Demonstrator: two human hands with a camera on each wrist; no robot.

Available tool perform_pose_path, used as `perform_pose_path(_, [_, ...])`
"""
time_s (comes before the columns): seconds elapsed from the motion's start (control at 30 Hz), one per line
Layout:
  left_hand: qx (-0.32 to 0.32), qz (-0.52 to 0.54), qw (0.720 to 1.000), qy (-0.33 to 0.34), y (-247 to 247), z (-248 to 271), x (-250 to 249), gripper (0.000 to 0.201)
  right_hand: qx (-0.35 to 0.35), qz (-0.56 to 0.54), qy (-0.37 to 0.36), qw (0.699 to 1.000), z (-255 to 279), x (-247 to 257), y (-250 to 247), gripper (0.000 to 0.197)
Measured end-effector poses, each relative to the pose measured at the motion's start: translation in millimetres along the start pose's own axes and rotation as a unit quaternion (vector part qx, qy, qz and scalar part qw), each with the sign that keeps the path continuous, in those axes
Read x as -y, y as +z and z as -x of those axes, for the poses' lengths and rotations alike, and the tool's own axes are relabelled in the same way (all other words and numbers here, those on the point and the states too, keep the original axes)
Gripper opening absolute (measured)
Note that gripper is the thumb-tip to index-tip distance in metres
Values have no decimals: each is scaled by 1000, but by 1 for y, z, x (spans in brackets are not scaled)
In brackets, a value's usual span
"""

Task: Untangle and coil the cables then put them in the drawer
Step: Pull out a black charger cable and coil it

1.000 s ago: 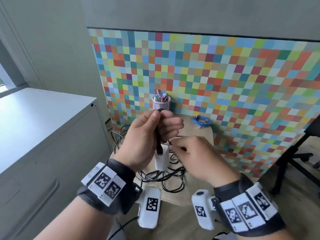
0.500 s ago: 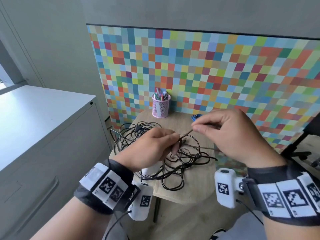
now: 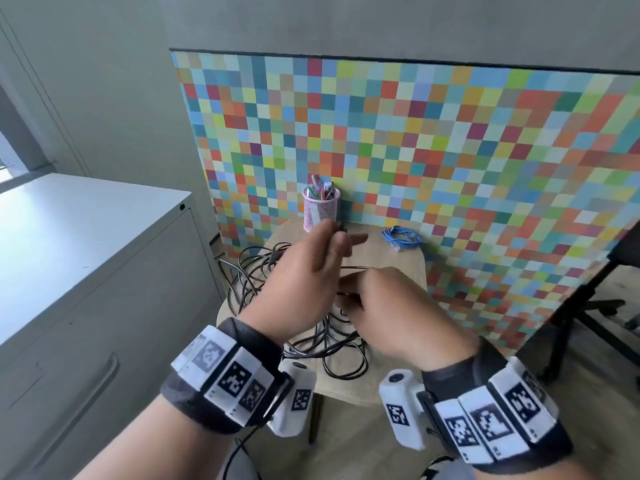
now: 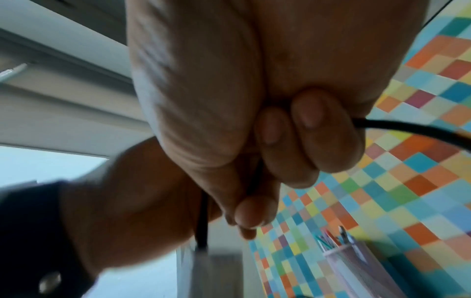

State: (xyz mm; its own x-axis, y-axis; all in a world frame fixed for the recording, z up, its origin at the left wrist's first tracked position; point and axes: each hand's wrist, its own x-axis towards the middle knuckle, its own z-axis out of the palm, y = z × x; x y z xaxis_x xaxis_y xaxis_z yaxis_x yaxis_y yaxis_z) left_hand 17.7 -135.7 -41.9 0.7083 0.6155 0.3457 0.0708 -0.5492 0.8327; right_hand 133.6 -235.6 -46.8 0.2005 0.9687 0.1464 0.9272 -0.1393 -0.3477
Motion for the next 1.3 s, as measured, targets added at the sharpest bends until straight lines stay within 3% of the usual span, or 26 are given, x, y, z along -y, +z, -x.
perform_pose_path(0.07, [28, -140, 990, 18, 1, 0, 0, 26, 0, -1, 13, 1000, 3, 2, -12, 14])
perform_pose_path(0.13, [54, -200, 978, 8, 0, -1, -1, 27, -22, -7, 7, 1000, 7, 3, -26, 11])
perform_pose_path(0.2, [88, -152, 984, -24, -2, -2, -2, 34, -40, -31, -4, 999, 10, 0, -38, 11])
perform_pose_path(0.33, [155, 53, 982, -97, -10, -5, -6, 49, -50, -182, -21, 982, 16, -10, -52, 11])
perform_pose_path(0.5, [195, 125, 969, -86, -15, -3, -5, 47, -100, -222, -42, 969, 14, -27, -58, 17])
perform_pose_path(0.6, [189, 237, 948, -93, -14, -1, -2, 39, -145, -271, -42, 951, 7, -36, -55, 24])
perform_pose_path(0.7, [181, 372, 905, -99, -13, 1, -6, 34, -215, -375, -20, 902, -6, -39, -37, 25])
perform_pose_path(0.77, [166, 418, 888, -95, -14, 0, -11, 31, -246, -426, 7, 871, -12, -35, -22, 20])
perform_pose_path(0.83, [142, 443, 881, -86, -15, -2, -13, 30, -245, -450, 30, 858, -16, -30, -10, 17])
perform_pose_path(0.93, [71, 482, 870, -77, -14, -4, -12, 32, -207, -448, 23, 869, -17, -20, 4, 14])
perform_pose_path(1.0, [12, 502, 863, -60, -11, -6, -9, 31, -179, -373, 9, 910, -15, -18, 10, 23])
perform_pose_path(1.07, [-44, 477, 877, -36, -7, -8, -8, 32, -125, -288, 21, 949, -13, -17, 14, 29])
perform_pose_path(1.13, [-78, 401, 912, -19, -6, -8, -6, 34, -105, -224, 34, 968, -11, -15, 12, 23])
perform_pose_path(1.23, [-77, 152, 985, 3, -8, -7, -5, 34, -101, -148, 25, 983, -7, -5, -3, 17])
perform_pose_path(1.3, [-52, -42, 998, 10, -10, -6, -5, 31, -105, -95, 5, 990, -3, 2, -17, 16])
